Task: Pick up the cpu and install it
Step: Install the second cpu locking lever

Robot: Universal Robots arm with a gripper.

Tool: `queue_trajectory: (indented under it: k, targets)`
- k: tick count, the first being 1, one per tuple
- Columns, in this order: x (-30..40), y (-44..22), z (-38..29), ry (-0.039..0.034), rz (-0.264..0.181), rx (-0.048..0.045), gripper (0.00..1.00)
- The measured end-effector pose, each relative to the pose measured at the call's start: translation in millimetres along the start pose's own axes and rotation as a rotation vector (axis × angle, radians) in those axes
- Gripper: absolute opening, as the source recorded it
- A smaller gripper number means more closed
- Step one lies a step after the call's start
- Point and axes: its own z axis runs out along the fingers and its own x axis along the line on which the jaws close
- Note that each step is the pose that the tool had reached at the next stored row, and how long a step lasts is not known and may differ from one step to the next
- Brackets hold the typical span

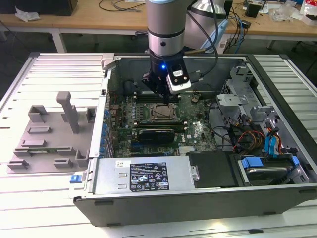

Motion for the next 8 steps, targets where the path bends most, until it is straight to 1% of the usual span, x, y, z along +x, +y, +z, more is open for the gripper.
queue_trajectory:
  k: [8]
  targets:
    - [-0.4, -1.3, -0.5, 0.0000, 0.000, 0.0001, 0.11]
